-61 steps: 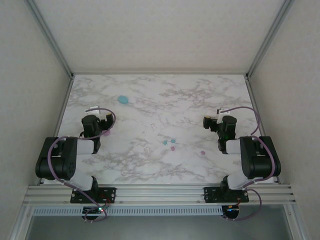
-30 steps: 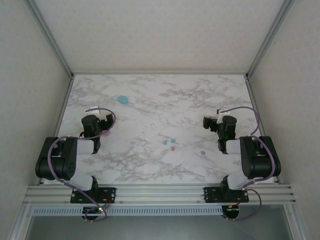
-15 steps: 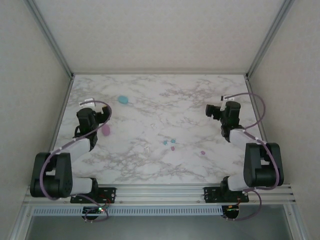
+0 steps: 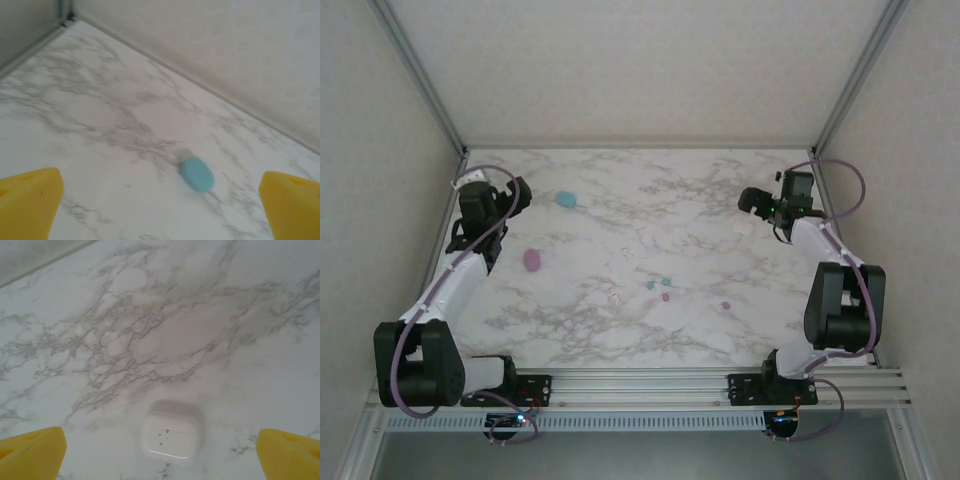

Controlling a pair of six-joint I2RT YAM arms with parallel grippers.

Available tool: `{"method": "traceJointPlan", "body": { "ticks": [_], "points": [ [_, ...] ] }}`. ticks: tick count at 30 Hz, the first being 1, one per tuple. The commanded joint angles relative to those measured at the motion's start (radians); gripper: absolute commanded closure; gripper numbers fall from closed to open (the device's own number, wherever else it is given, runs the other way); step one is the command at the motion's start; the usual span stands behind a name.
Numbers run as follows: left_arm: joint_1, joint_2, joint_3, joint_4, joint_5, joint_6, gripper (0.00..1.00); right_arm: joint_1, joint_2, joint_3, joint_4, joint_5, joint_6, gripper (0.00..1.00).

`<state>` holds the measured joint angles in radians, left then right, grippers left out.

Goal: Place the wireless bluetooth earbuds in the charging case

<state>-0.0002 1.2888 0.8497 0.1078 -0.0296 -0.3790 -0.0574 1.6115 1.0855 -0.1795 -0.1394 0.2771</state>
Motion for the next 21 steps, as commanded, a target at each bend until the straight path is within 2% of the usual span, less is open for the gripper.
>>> {"method": "traceJointPlan", "body": {
  "ticks": [1,6,11,17,21],
  "points": [
    [-0.023,0.038,0.068,-0.067,0.166,-0.071,0.0,-0.022,0.037,0.074,-0.104,-0.094,0.052,0.04],
    [-0.161,0.092,0.132,-0.128,0.184,-0.028,0.0,-0.053,0.105,0.167,-0.181,-0.12,0.066,0.06],
    [-0.289,0.162,0.15,-0.112,0.169,-0.051,0.0,-0.07,0.178,0.255,-0.239,-0.141,0.063,0.09],
    [-0.399,0.245,0.206,-0.11,0.157,-0.063,0.0,-0.088,0.257,0.348,-0.298,-0.169,0.06,0.16],
    [-0.441,0.287,0.256,-0.141,0.163,-0.06,0.0,-0.091,0.307,0.41,-0.35,-0.149,0.038,0.17]
  ]
}}
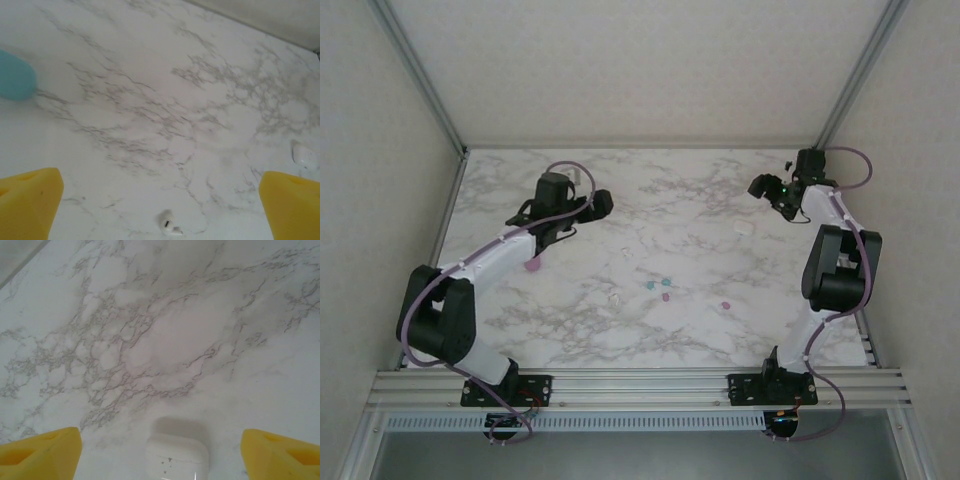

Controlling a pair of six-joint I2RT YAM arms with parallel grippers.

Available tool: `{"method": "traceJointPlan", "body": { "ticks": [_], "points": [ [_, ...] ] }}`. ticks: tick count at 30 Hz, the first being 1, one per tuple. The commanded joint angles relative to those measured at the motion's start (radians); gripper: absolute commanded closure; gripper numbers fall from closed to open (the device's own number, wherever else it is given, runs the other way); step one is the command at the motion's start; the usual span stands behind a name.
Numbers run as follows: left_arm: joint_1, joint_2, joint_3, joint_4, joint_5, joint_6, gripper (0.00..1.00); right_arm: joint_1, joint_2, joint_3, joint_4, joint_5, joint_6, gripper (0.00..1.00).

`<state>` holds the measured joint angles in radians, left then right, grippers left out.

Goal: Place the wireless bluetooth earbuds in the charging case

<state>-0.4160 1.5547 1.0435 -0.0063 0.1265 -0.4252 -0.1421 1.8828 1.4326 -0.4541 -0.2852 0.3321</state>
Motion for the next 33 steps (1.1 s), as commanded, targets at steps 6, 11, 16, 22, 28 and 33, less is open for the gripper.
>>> {"method": "traceJointPlan", "body": {
  "ticks": [6,11,16,22,28,33],
  "points": [
    [-0.07,0.057,0.102,-0.052,0.021,-0.004,0.0,-0.006,0.129,0.162,-0.165,-0.08,-0.075,0.28],
    [-0.081,0.064,0.104,-0.048,0.013,-0.009,0.0,-0.002,0.19,0.205,-0.23,-0.174,-0.109,0.33],
    [-0.081,0.058,0.117,-0.069,0.01,0.011,0.0,0.0,0.226,0.207,-0.258,-0.196,-0.128,0.33],
    [-0.081,0.051,0.119,-0.079,0.013,0.017,0.0,0.007,0.287,0.245,-0.284,-0.222,-0.135,0.33],
    [-0.082,0.043,0.112,-0.083,0.006,0.016,0.0,0.027,0.312,0.261,-0.31,-0.233,-0.145,0.34],
    [-0.081,0.047,0.118,-0.086,0.004,0.019,0.0,0.069,0.295,0.24,-0.327,-0.169,-0.17,0.33]
  ]
}}
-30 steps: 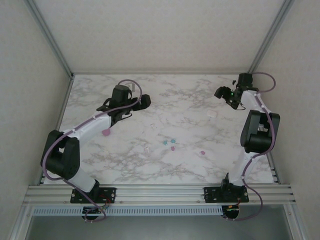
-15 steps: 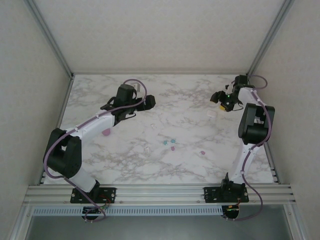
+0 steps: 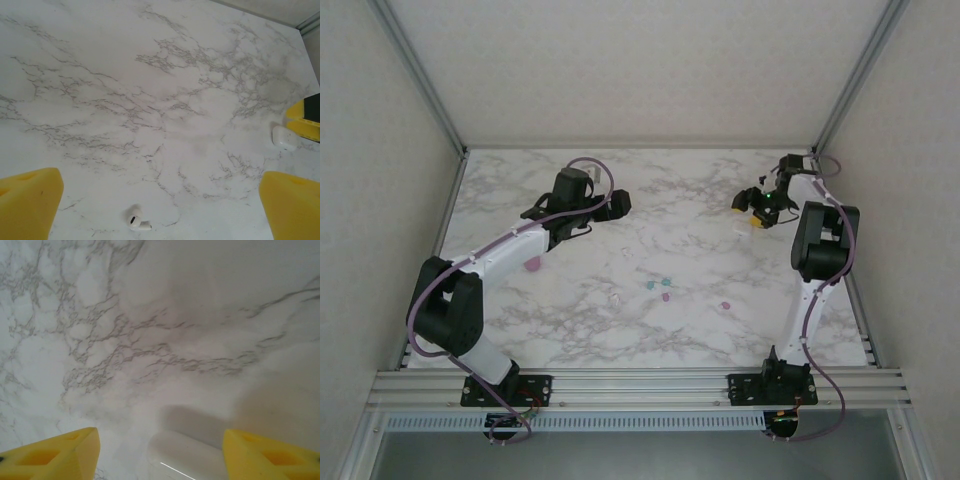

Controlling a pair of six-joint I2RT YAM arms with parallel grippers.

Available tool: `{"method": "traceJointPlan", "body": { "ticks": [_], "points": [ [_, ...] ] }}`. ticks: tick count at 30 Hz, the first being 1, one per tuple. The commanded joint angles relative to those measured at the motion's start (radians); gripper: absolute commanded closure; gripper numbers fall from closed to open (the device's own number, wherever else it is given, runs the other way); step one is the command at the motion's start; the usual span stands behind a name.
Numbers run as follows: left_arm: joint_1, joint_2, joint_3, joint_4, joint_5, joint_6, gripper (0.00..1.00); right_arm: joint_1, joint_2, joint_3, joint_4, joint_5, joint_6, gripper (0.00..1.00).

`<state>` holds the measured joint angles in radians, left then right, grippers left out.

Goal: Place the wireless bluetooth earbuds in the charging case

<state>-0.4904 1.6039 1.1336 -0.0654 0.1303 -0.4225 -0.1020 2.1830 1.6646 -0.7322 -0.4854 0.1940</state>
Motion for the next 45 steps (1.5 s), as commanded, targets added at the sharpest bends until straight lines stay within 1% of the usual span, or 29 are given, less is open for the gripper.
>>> {"method": "traceJointPlan", "body": {
  "ticks": [1,5,11,18,22,26,27,28,32,37,38,41,45],
  "points": [
    [-0.008,-0.001,0.031,-0.029,0.0,0.016,0.0,0.036,-0.006,0.007,-0.051,0.035,-0.039,0.33],
    [-0.008,0.005,0.044,-0.039,0.004,0.022,0.0,0.075,-0.008,0.017,-0.097,0.064,-0.067,0.34],
    [-0.008,-0.006,0.032,-0.042,-0.008,0.023,0.0,0.111,-0.051,-0.029,-0.129,0.117,-0.107,0.33],
    [-0.008,-0.002,0.034,-0.041,-0.011,0.022,0.0,0.117,-0.118,-0.117,-0.134,0.12,-0.124,0.33],
    [-0.008,0.006,0.043,-0.041,-0.008,0.02,0.0,0.123,-0.158,-0.171,-0.118,0.095,-0.139,0.33],
    [-0.008,0.01,0.046,-0.042,-0.006,0.02,0.0,0.142,-0.185,-0.216,-0.096,0.107,-0.166,0.32],
    [-0.008,0.011,0.045,-0.041,-0.006,0.018,0.0,0.151,-0.194,-0.224,-0.088,0.124,-0.172,0.31],
    [-0.008,0.011,0.044,-0.041,-0.007,0.018,0.0,0.162,-0.203,-0.237,-0.079,0.167,-0.175,0.3],
    [-0.008,0.01,0.041,-0.042,-0.015,0.015,0.0,0.199,-0.228,-0.277,-0.038,0.308,-0.181,0.3],
    [-0.008,0.017,0.05,-0.067,-0.017,0.013,0.0,0.251,-0.229,-0.3,-0.019,0.433,-0.186,0.31],
    [-0.007,0.018,0.051,-0.07,-0.018,0.014,0.0,0.258,-0.226,-0.304,-0.018,0.455,-0.189,0.33],
    [-0.008,0.02,0.051,-0.069,-0.019,0.013,0.0,0.273,-0.216,-0.309,-0.01,0.488,-0.174,0.37],
    [-0.007,0.022,0.052,-0.075,-0.024,0.013,0.0,0.295,-0.213,-0.313,-0.012,0.513,-0.165,0.39]
  ]
}}
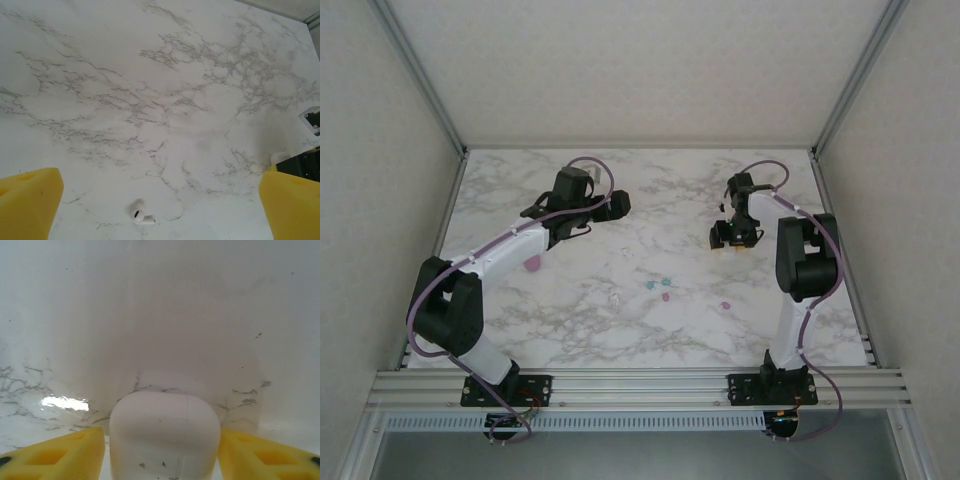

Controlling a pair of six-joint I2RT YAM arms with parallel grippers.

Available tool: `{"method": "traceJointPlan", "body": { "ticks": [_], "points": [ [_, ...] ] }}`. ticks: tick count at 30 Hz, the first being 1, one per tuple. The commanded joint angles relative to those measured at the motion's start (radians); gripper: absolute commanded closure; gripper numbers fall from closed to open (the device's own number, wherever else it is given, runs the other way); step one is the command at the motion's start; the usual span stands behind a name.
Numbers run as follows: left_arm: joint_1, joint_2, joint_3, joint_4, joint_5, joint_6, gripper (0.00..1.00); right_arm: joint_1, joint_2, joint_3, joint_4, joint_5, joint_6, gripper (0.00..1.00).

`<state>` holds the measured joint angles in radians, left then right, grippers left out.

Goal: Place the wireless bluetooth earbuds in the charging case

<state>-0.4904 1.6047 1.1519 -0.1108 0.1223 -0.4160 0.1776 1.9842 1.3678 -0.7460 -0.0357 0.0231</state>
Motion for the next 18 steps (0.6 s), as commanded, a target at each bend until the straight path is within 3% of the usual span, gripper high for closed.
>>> {"method": "traceJointPlan", "body": {
  "ticks": [1,12,18],
  "points": [
    [-0.008,0.02,0.032,-0.03,-0.02,0.005,0.0,0.022,-0.016,-0.019,0.001,0.071,0.006,0.4],
    [-0.008,0.02,0.032,-0.031,-0.03,-0.007,0.0,0.039,-0.048,-0.076,0.012,0.133,0.029,0.47],
    [-0.008,0.019,0.035,-0.03,-0.032,-0.016,0.0,0.042,-0.118,-0.116,0.059,0.095,0.027,0.56]
  ]
}}
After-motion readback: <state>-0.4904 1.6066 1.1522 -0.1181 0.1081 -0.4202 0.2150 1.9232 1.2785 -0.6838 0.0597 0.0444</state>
